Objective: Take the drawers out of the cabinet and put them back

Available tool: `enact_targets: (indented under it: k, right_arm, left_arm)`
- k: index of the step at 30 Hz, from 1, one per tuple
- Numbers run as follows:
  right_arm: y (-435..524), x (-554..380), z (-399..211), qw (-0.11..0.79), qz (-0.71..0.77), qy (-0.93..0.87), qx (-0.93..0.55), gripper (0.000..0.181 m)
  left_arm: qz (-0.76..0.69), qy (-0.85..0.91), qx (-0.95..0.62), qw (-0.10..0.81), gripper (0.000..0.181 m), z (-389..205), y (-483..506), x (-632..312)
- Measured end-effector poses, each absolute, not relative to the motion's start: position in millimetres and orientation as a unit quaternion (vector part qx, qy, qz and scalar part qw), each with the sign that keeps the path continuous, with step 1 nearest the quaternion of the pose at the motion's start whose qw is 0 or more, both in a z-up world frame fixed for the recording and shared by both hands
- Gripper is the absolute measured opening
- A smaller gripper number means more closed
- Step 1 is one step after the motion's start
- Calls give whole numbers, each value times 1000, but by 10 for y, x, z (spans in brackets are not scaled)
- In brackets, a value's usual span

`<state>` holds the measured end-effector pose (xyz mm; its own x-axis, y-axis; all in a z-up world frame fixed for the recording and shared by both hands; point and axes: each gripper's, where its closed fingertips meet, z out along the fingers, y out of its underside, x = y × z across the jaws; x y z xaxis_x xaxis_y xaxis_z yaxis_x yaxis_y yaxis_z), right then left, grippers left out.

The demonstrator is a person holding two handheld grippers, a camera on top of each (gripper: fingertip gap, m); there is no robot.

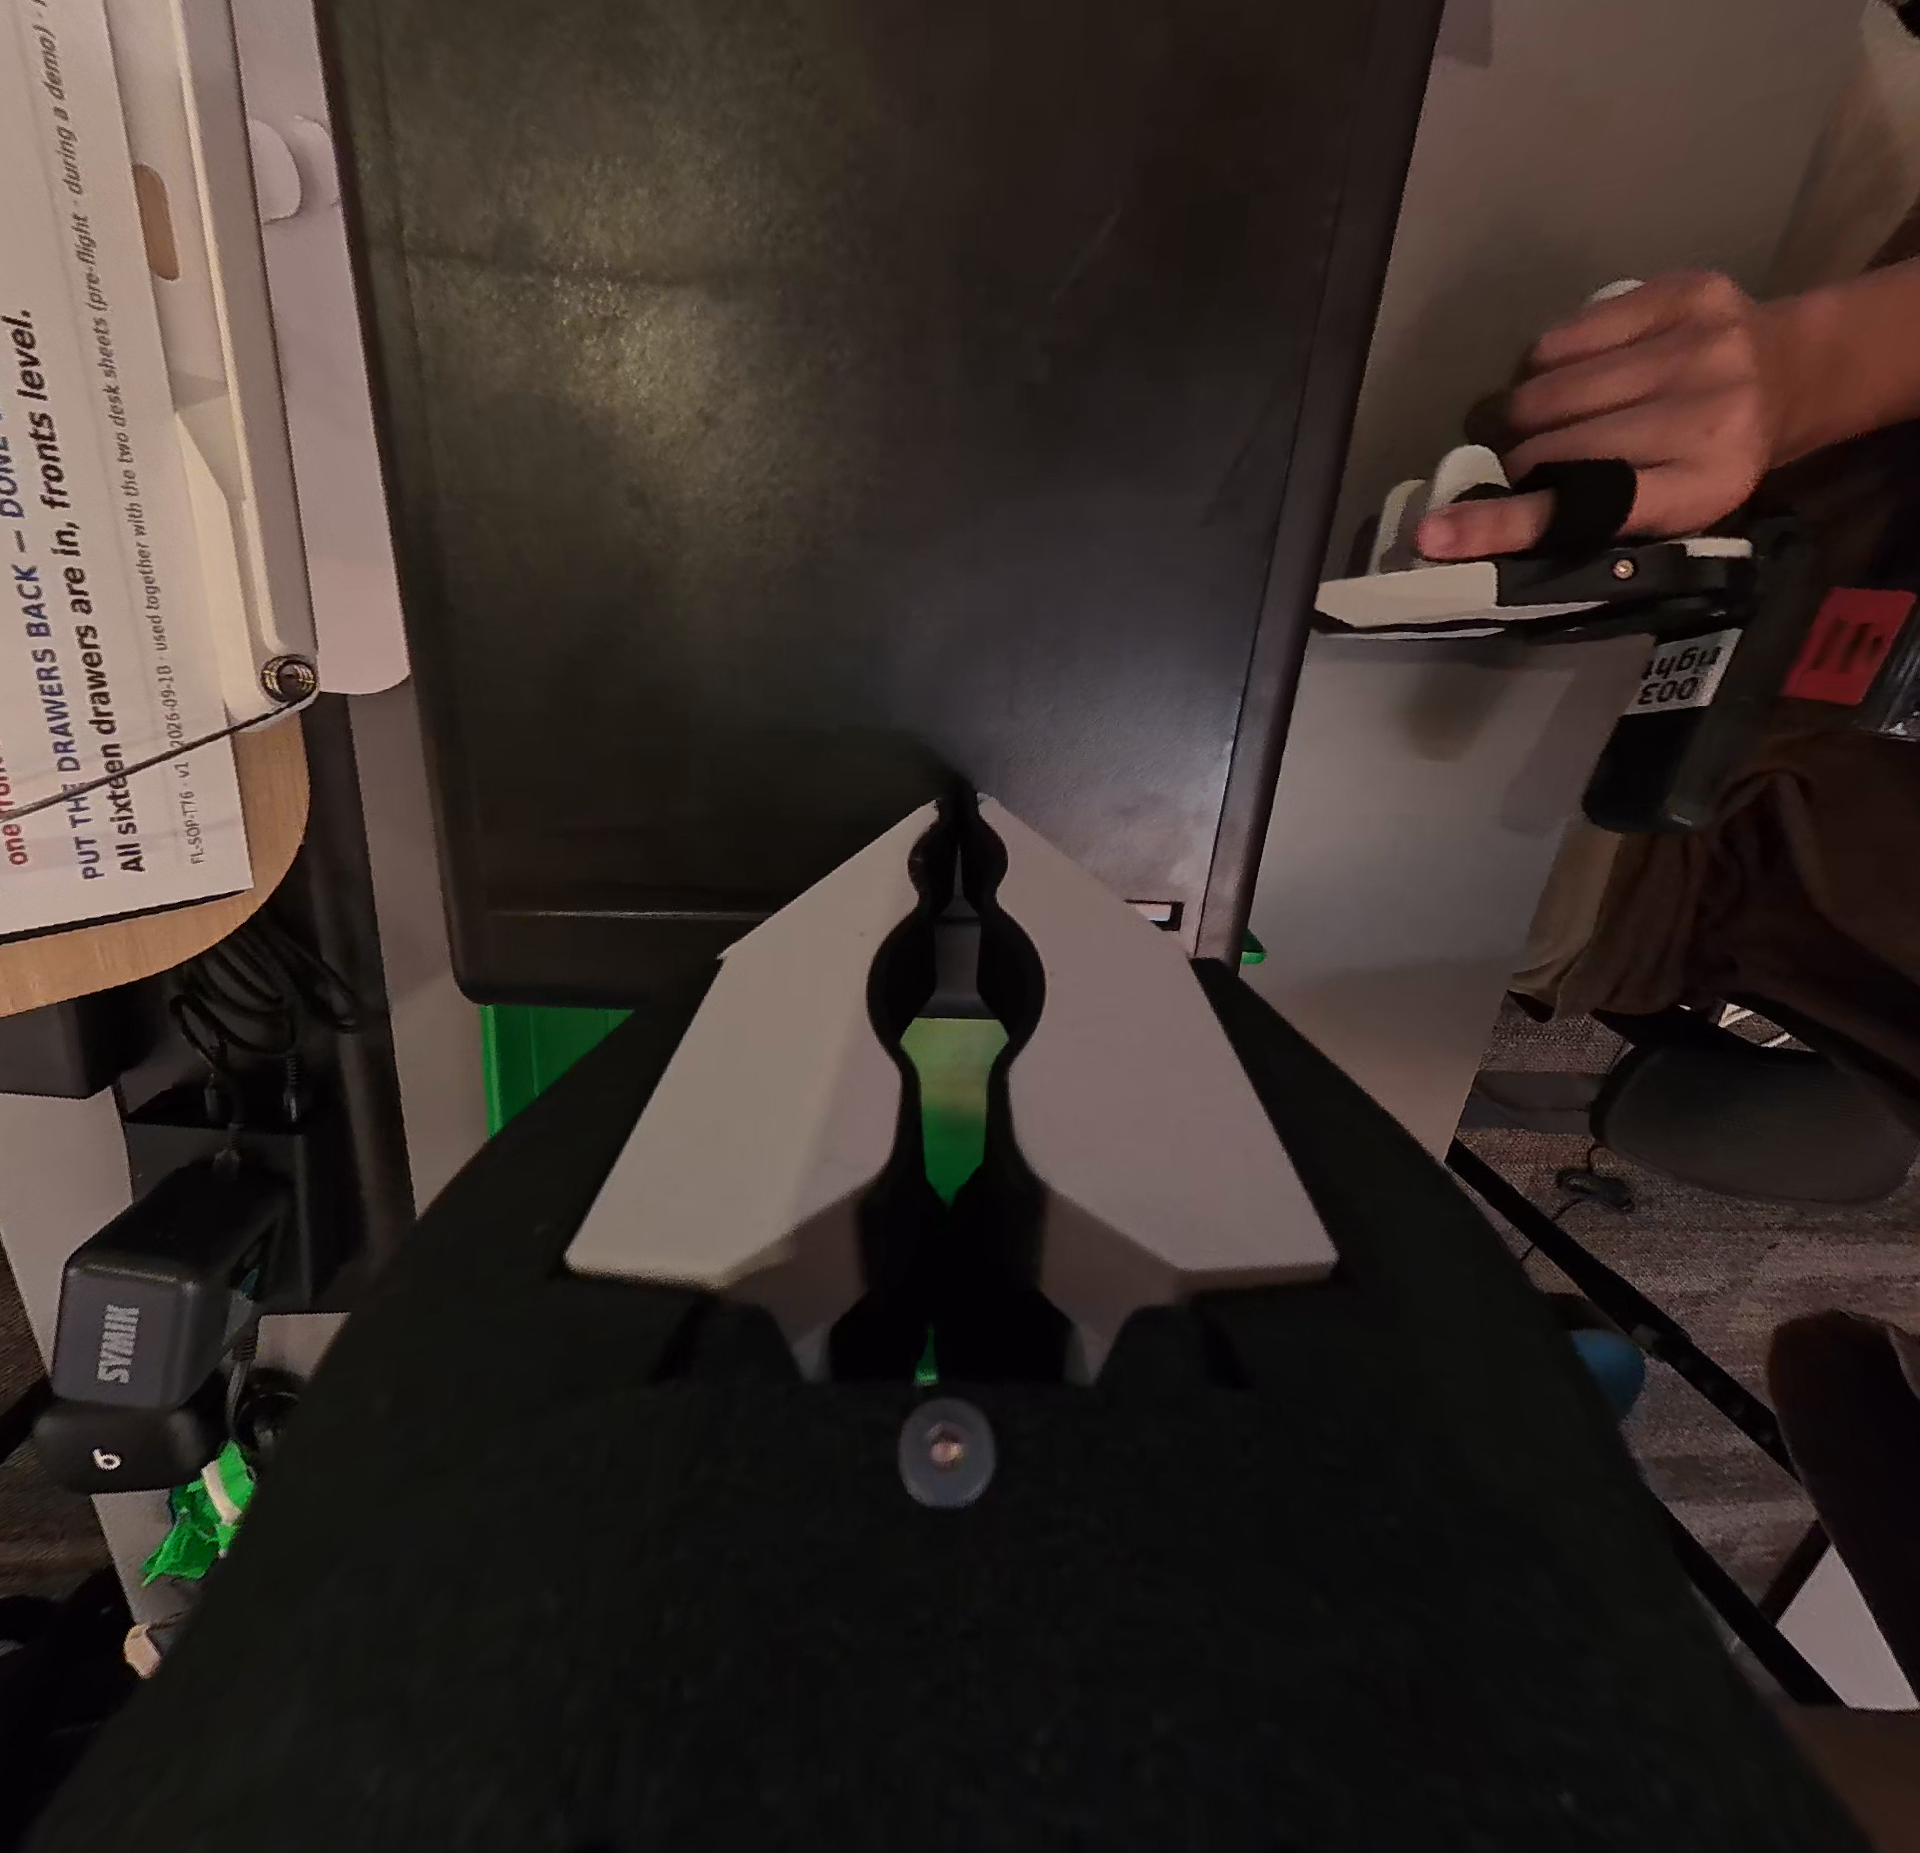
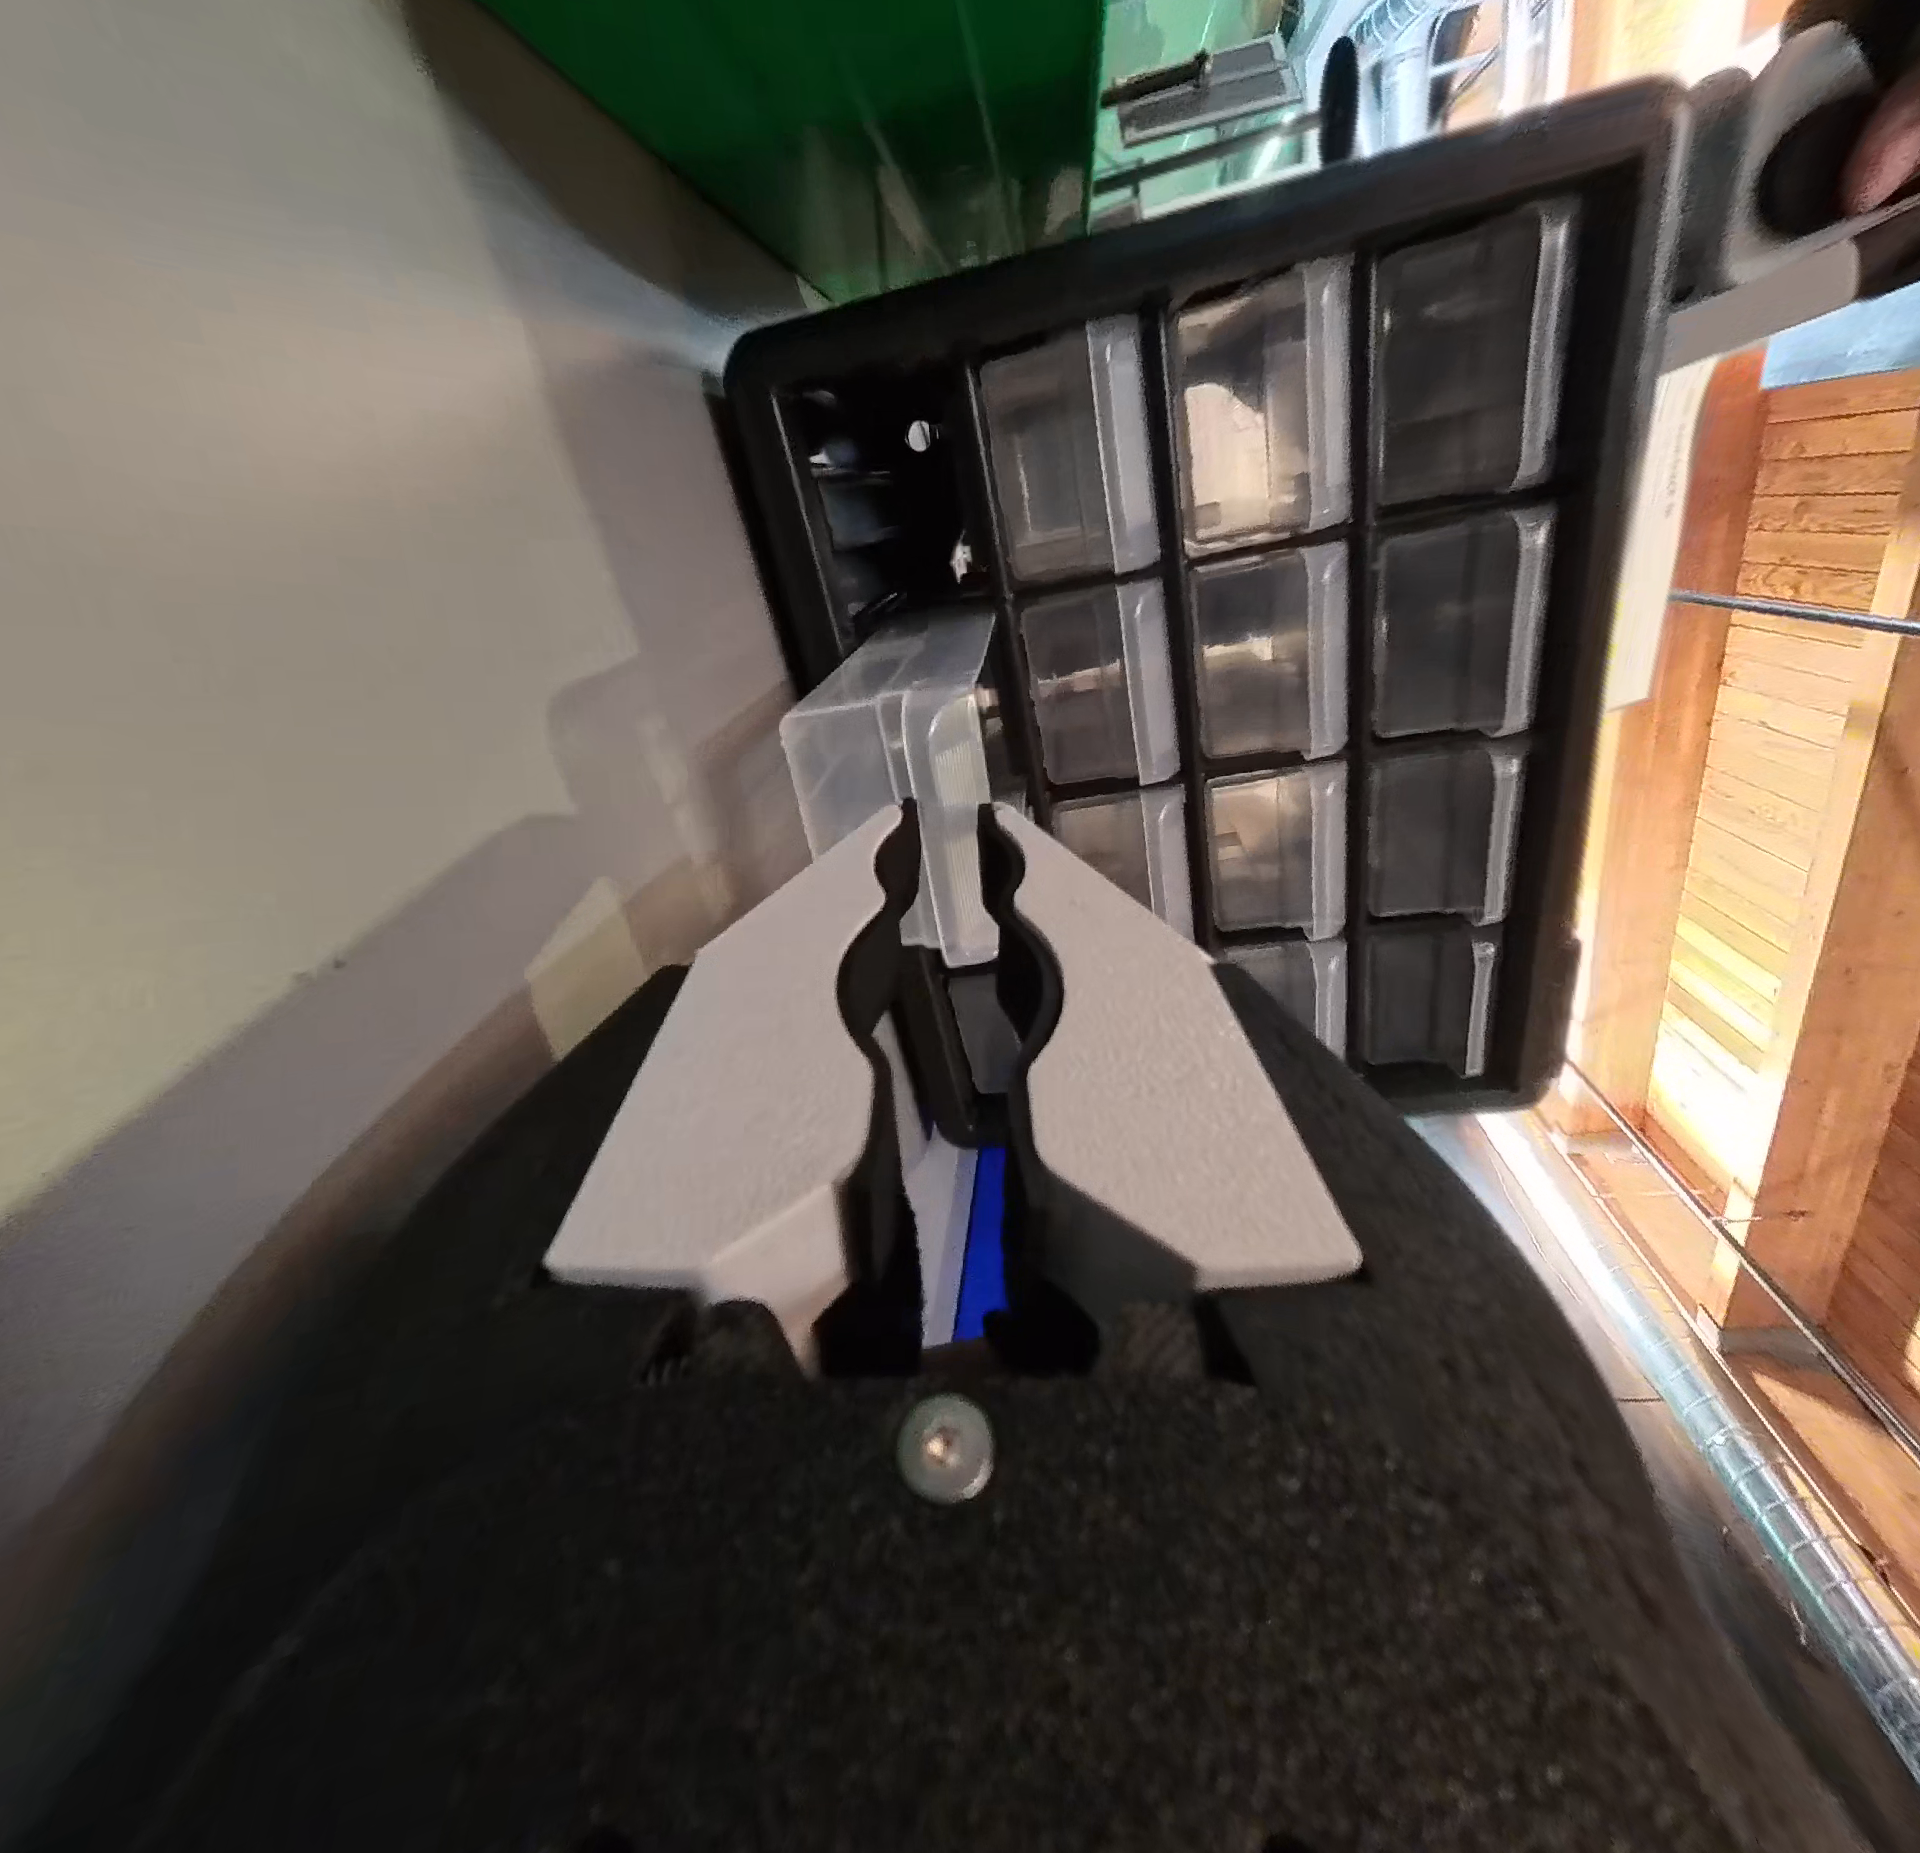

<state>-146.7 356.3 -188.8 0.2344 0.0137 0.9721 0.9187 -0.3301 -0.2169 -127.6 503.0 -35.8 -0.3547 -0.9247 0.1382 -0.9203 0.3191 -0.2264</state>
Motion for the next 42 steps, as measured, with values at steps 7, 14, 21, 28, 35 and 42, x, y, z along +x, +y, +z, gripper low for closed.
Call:
enact_targets:
  k: [7,14,21,28,35,42]
  right_arm:
    - [3283,-1606,-1851,451,-521,-380,-617,9]
    - [3151,-1606,-1725,456,-545,-389,-586,6]
    - [3153,-1566,-1756,446,-558,-404,-571,6]
    - [3219,-1655,-1523,424,-556,-447,-559,4]
    - [3128,-1579,-1499,413,-554,-450,-565,3]
    - [2833,-1553,-1761,409,-525,-454,-592,6]
  left_arm:
    - [-126,814,-566,9,0,-359,5030,-1275]
    - [-130,812,-569,6,0,-359,5029,-1276]
    - [-126,814,-567,7,0,-360,5029,-1276]
    - [-126,813,-569,8,0,-360,5030,-1274]
    - [-132,811,-570,1,0,-359,5030,-1271]
    - [-131,811,-571,5,0,-360,5030,-1269]
